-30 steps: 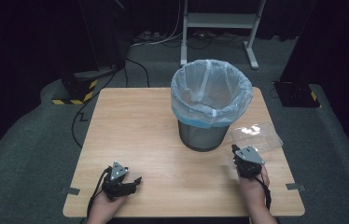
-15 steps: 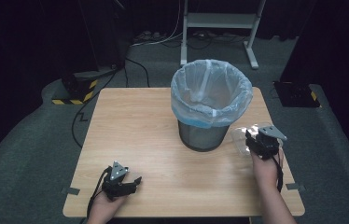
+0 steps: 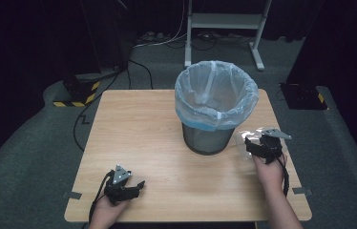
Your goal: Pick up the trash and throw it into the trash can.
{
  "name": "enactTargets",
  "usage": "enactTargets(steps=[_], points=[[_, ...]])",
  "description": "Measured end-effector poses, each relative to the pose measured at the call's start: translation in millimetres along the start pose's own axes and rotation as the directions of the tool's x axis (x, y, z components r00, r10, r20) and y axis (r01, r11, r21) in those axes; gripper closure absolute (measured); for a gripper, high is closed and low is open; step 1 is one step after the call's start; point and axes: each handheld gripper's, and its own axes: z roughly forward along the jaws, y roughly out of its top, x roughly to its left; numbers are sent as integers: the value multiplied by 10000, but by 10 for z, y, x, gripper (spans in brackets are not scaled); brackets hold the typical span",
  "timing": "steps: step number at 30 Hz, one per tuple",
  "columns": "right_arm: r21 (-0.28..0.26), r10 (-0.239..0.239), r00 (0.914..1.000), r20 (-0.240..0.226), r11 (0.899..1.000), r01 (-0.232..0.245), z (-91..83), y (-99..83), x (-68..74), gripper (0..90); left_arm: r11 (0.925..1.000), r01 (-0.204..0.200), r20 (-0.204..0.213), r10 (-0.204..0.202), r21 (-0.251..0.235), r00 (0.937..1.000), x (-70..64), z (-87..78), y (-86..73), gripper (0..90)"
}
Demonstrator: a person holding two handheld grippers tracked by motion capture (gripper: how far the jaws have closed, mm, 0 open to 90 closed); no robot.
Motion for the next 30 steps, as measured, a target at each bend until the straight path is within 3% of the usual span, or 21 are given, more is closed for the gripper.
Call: enactTargets(steps=[6,9,14,16,18,19,20,21,25,26,27,28,29,30], points=[[-95,-393,9959,-810,9992,387,-210,-158,252,306,10000,-70,-19,70,57,10000,-2,-2,1,297],[-167,-613,9896,-1300,9981,597,-324,-241,401,315,10000,-83,-40,83,54,10000,-4,-1,1,297],[-277,-1081,9701,-2171,9941,1046,-426,-316,744,351,9999,-87,-14,87,52,10000,-1,-1,1,296],[-273,-1274,9566,-2620,9918,1246,-437,-325,908,373,10000,-49,-19,49,65,10000,-2,-2,1,296],[-354,-1516,9529,-2627,9884,1475,-454,-326,1067,415,10000,-42,9,42,59,10000,2,-3,1,296],[-354,-1516,9529,-2627,9884,1475,-454,-326,1067,415,10000,-42,9,42,59,10000,2,-3,1,296],[-343,-1442,9344,-3257,9895,1407,-440,-328,1209,402,10000,-26,38,26,49,10000,5,-3,1,296],[-436,-1651,9294,-3300,9862,1597,-439,-333,1288,404,10000,-26,38,26,49,10000,5,-3,1,296],[-532,-1997,8953,-3981,9794,1948,-425,-327,1615,400,10000,14,39,-14,15,10000,4,-2,0,295],[-532,-1997,8953,-3981,9794,1948,-425,-327,1615,400,10000,12,38,-12,16,10000,4,-2,0,295],[-637,-2139,8766,-4311,9763,2069,-395,-316,1767,397,10000,7,38,-7,21,10000,4,-2,0,295],[-637,-2139,8766,-4311,9763,2069,-395,-316,1767,397,10000,4,40,-4,21,10000,4,-2,0,295],[-679,-2246,8585,-4609,9735,2183,-369,-295,1893,381,10000,-41,76,41,5,10000,7,-3,-2,295],[-636,-2231,8529,-4720,9735,2195,-366,-283,1929,367,10000,-20,120,20,8,9999,4,-5,-4,295]])
